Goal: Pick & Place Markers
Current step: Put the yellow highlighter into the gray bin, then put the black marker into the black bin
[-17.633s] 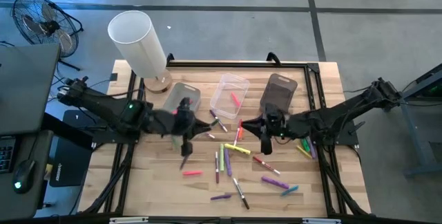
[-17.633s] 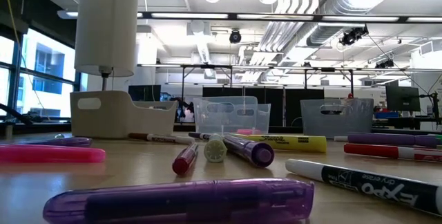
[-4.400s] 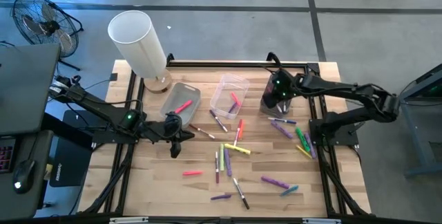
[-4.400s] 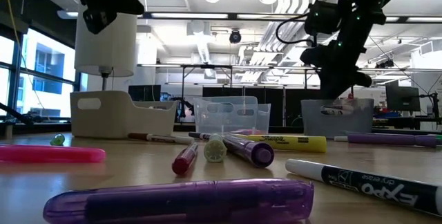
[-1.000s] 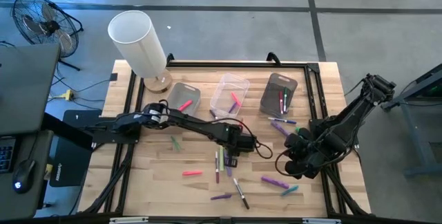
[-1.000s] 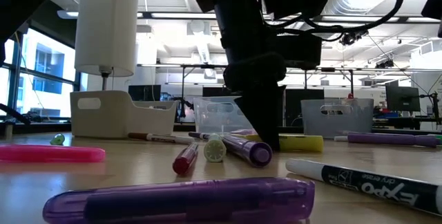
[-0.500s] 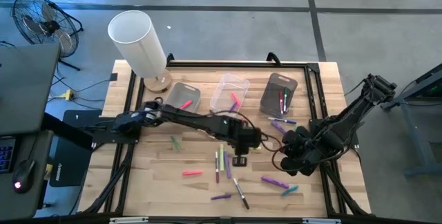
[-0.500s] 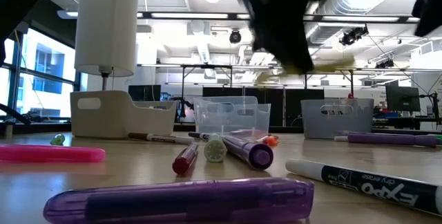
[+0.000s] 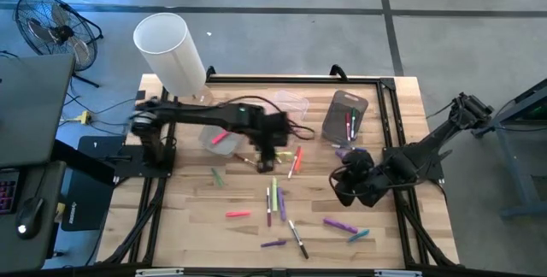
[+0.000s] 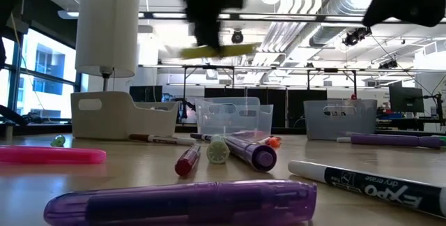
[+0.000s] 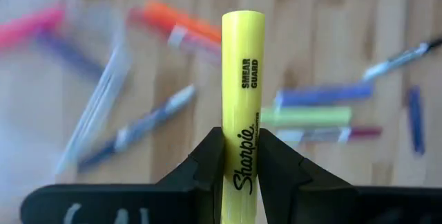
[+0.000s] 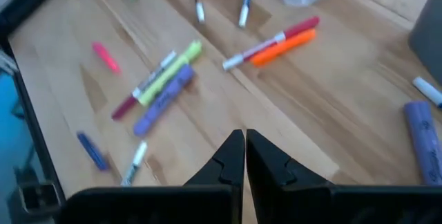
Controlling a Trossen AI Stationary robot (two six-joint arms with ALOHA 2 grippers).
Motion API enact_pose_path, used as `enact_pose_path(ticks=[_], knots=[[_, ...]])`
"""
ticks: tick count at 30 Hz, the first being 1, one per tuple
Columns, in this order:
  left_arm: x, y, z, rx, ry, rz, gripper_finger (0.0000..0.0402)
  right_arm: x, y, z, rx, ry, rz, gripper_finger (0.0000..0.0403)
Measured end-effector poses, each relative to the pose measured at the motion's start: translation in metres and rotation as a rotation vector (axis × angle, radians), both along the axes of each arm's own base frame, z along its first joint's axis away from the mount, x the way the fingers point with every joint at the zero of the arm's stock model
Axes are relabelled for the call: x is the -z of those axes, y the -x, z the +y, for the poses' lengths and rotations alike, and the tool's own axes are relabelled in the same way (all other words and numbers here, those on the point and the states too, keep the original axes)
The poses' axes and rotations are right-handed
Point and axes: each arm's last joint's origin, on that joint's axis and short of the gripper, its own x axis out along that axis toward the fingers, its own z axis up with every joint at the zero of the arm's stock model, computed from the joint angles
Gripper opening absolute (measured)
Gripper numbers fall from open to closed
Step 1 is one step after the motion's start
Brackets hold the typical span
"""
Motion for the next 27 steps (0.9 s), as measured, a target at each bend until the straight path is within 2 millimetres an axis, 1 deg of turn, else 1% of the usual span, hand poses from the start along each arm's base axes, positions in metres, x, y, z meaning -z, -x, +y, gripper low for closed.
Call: enact_pose_path(ticks=[2, 4, 6, 8, 9, 11, 13, 16, 17, 19, 21, 24, 27], knots=[[0.001, 0.019, 0.01, -0.066, -0.002, -0.048, 0.0056, -0.002, -0.003, -0.002, 0.022, -0.003, -0.031, 0.0004], [0.006, 0.051, 0.019, -0.144, -0.007, -0.012, 0.0056, -0.003, -0.006, -0.003, 0.044, -0.002, -0.065, 0.0002], [0.012, 0.069, 0.028, -0.225, -0.014, -0.037, 0.0056, -0.005, -0.008, -0.005, 0.065, 0.004, -0.091, 0.0001], [0.02, 0.092, 0.037, -0.326, -0.016, -0.01, 0.0056, -0.005, -0.01, -0.007, 0.086, 0.014, -0.105, 0.0001], [0.025, 0.102, 0.041, -0.377, -0.007, 0.004, 0.0056, -0.006, -0.011, -0.008, 0.094, 0.015, -0.11, 0.0001], [0.03, 0.113, 0.051, -0.482, 0.007, -0.027, 0.0056, -0.005, -0.012, -0.011, 0.106, 0.015, -0.108, 0.0], [0.04, 0.128, 0.057, -0.579, 0.028, 0.031, 0.0056, -0.006, -0.014, -0.013, 0.118, 0.013, -0.113, 0.0001], [0.051, 0.135, 0.068, -0.678, 0.043, 0.072, 0.0056, -0.007, -0.017, -0.016, 0.135, 0.007, -0.124, 0.0], [0.054, 0.14, 0.069, -0.704, 0.048, 0.107, 0.0056, -0.007, -0.017, -0.017, 0.14, 0.005, -0.127, 0.0], [0.056, 0.143, 0.073, -0.747, 0.052, 0.109, 0.0061, -0.007, -0.018, -0.018, 0.147, 0.005, -0.128, 0.0], [0.06, 0.146, 0.076, -0.774, 0.057, 0.127, 0.0088, -0.007, -0.019, -0.019, 0.152, 0.003, -0.131, 0.0], [0.06, 0.146, 0.076, -0.786, 0.055, 0.126, 0.0138, -0.007, -0.019, -0.02, 0.147, 0.013, -0.128, 0.0], [0.06, 0.146, 0.076, -0.807, 0.047, 0.125, 0.017, -0.007, -0.019, -0.02, 0.109, 0.053, -0.115, 0.0]])
